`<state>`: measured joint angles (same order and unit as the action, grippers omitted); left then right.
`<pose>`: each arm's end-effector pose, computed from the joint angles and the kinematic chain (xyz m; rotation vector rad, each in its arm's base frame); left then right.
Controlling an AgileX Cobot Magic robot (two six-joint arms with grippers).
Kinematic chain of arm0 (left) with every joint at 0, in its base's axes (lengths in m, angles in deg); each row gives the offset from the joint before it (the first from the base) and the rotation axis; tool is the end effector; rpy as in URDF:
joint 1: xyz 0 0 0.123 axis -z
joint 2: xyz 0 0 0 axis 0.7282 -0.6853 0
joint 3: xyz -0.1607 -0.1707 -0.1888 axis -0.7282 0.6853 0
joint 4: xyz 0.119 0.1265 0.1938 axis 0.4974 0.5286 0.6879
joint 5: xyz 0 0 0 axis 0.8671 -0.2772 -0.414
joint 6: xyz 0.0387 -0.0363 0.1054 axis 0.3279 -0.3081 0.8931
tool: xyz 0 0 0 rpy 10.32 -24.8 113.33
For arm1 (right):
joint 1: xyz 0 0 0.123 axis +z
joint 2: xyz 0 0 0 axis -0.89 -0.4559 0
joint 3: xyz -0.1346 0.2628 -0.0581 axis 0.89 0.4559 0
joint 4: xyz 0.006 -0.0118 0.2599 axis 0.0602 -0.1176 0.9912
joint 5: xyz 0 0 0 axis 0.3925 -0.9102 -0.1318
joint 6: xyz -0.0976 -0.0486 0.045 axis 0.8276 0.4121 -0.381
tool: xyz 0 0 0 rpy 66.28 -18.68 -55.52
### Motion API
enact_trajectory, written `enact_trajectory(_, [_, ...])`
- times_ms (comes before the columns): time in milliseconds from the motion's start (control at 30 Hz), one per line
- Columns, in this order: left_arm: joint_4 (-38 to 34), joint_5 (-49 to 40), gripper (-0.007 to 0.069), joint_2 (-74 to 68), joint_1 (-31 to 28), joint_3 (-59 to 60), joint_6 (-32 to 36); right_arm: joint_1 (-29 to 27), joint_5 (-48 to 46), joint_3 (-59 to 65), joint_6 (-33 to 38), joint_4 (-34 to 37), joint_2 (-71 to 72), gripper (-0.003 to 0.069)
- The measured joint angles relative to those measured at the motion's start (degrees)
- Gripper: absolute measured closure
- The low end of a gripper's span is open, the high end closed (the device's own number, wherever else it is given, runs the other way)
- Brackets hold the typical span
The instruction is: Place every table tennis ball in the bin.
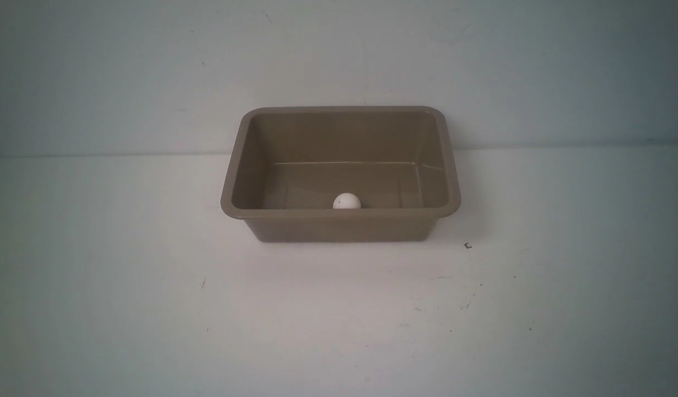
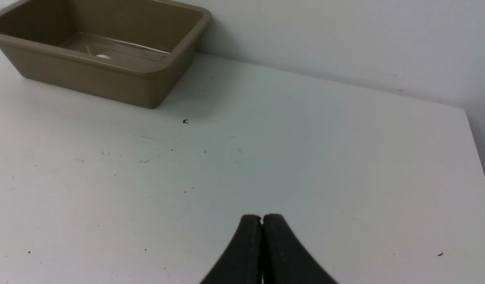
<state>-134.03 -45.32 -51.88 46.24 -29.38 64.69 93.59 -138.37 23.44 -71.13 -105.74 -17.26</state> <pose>0.0515 0.0142 0.3433 0.0122 1.2302 0.2480 0.0013 -0.0424 0.2915 -0.2948 2.0061 0.0404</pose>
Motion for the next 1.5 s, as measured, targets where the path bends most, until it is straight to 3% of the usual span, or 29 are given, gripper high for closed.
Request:
enact_trajectory(333, [-0.7,5.5,0.0629,4.1,0.0,13.2,-5.7,0.0,0.0,0.0,0.0,0.0,0.0,0.0676])
enact_trajectory(667, [-0.8,5.5,0.0629,4.1,0.0,13.5,-3.6,0.0,0.0,0.0,0.0,0.0,0.0,0.0676])
enact_trajectory(800, [3.2,5.5,0.0629,4.1,0.0,13.5,-7.3,0.0,0.0,0.0,0.0,0.0,0.0,0.0676])
enact_trajectory(867, [9.4,5.5,0.0629,4.1,0.0,13.8,-12.4,0.0,0.0,0.0,0.0,0.0,0.0,0.0676])
enact_trajectory(967, [25.5,4.1,0.0629,4.1,0.0,15.4,-27.6,0.0,0.0,0.0,0.0,0.0,0.0,0.0676])
enact_trajectory(1000, [25.5,3.9,0.0629,4.1,0.0,15.4,-28.6,0.0,0.0,0.0,0.0,0.0,0.0,0.0676])
enact_trajectory(1033, [34.1,2.0,0.0629,4.1,0.0,16.7,-35.9,0.0,0.0,0.0,0.0,0.0,0.0,0.0676])
enact_trajectory(1100, [42.1,-1.2,0.0629,4.1,0.0,18.0,-43.2,0.0,0.0,0.0,0.0,0.0,0.0,0.0676])
enact_trajectory(1167, [57.7,-12.0,0.0629,4.1,-0.5,19.4,-56.4,0.0,0.0,0.0,0.0,0.0,0.0,0.0676])
enact_trajectory(1267, [72.8,-23.2,0.0629,4.1,-2.1,19.7,-68.3,0.0,0.0,0.0,0.0,0.0,0.0,0.0676])
enact_trajectory(1400, [81.8,-25.7,0.0629,4.4,-5.4,19.8,-79.3,0.0,0.0,0.0,0.0,0.0,0.0,0.0676])
enact_trajectory(1500, [82.7,-22.9,0.0629,5.3,-7.8,20.5,-84.4,0.0,0.0,0.0,0.0,0.0,0.0,0.0676])
